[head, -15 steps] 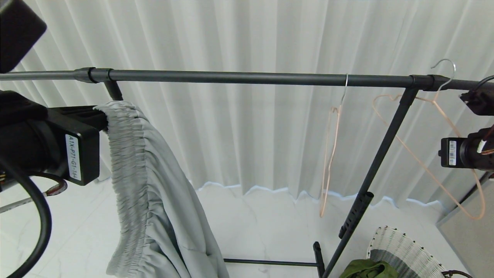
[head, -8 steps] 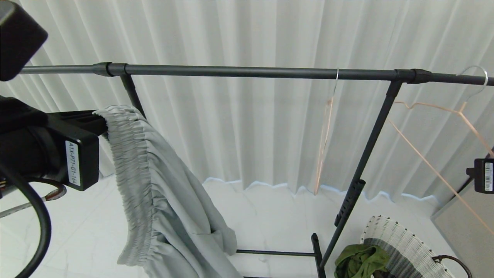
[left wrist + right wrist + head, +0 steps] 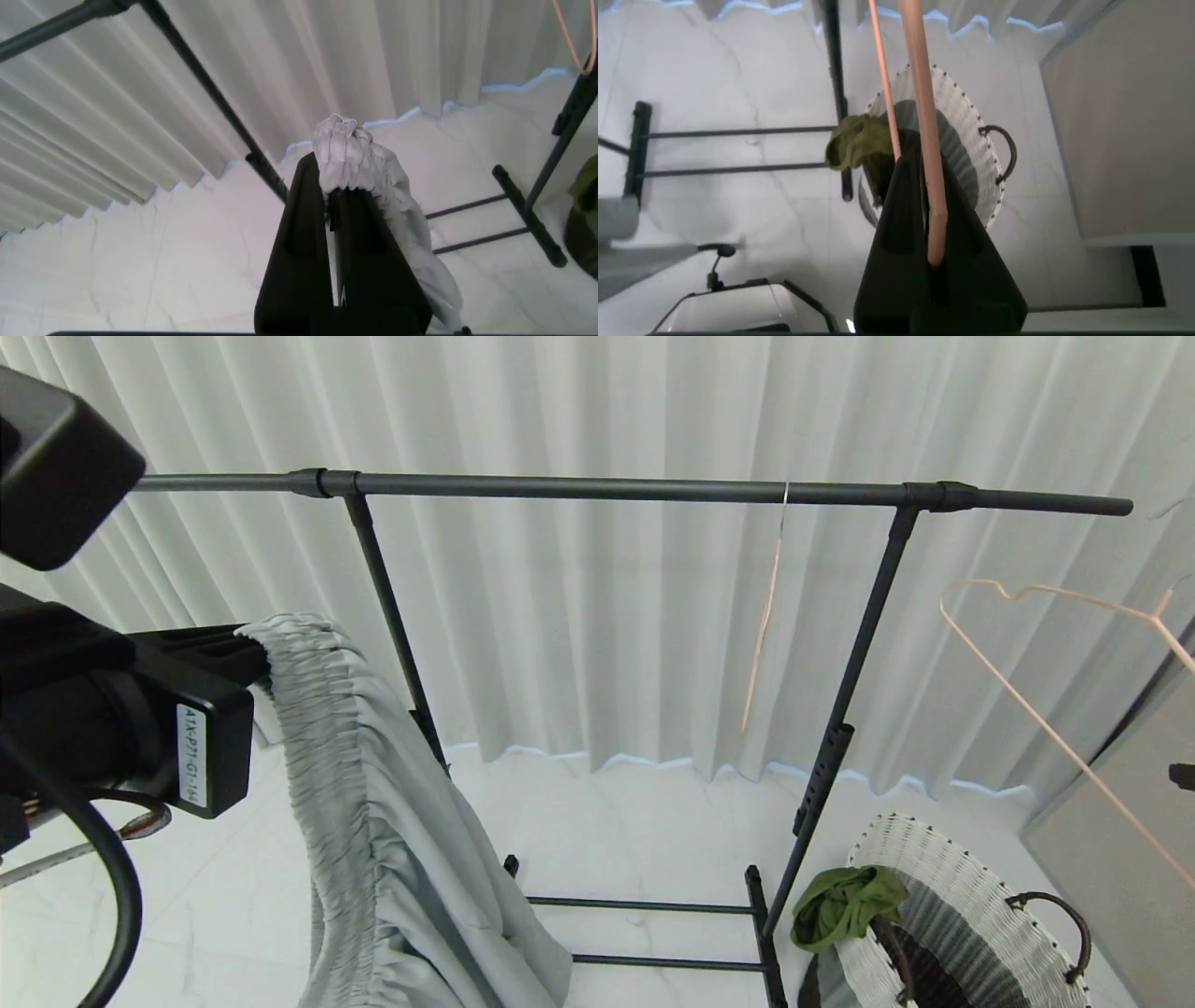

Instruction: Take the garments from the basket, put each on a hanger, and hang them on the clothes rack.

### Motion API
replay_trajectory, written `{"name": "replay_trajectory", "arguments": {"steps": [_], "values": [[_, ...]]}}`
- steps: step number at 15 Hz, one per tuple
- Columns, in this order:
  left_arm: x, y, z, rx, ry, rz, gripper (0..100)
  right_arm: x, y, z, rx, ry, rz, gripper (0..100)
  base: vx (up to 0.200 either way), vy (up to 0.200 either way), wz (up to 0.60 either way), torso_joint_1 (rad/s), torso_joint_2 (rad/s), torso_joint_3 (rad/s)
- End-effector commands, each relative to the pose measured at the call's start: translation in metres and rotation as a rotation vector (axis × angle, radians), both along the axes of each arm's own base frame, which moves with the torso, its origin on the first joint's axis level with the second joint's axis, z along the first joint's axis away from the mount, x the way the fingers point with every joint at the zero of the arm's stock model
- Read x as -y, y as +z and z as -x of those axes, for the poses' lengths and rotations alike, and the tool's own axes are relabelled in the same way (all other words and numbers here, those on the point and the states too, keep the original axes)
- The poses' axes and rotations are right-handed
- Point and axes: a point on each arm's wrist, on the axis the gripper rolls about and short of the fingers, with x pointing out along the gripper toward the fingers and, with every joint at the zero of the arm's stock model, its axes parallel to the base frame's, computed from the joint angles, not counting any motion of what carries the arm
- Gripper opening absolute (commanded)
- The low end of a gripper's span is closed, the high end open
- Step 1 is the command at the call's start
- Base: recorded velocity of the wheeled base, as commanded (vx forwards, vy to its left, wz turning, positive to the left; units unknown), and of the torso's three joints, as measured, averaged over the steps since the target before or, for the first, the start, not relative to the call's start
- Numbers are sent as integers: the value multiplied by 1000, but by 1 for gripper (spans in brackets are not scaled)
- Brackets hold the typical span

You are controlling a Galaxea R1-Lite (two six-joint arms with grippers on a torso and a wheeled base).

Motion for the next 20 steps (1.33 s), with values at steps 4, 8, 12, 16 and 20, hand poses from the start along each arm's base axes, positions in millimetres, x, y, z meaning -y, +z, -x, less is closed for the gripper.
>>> {"name": "replay_trajectory", "arguments": {"steps": [4,8,12,16,20], "values": [[2,-4,-1,-10,0,-12,0,-2,3,6,21,35,7,0,0,0,0,0,0,0],[2,-4,-3,-13,5,-17,0,-6,4,9,30,67,5,0,0,100,0,2,4,0],[2,-5,-4,-16,9,-20,0,-8,5,10,36,88,3,0,0,200,0,4,4,2],[3,-6,-6,-23,10,-22,0,-16,7,15,54,160,-7,0,0,150,0,1,3,4],[6,-16,-8,-49,10,-50,0,-37,9,28,66,352,-23,0,0,0,0,0,0,0]]}}
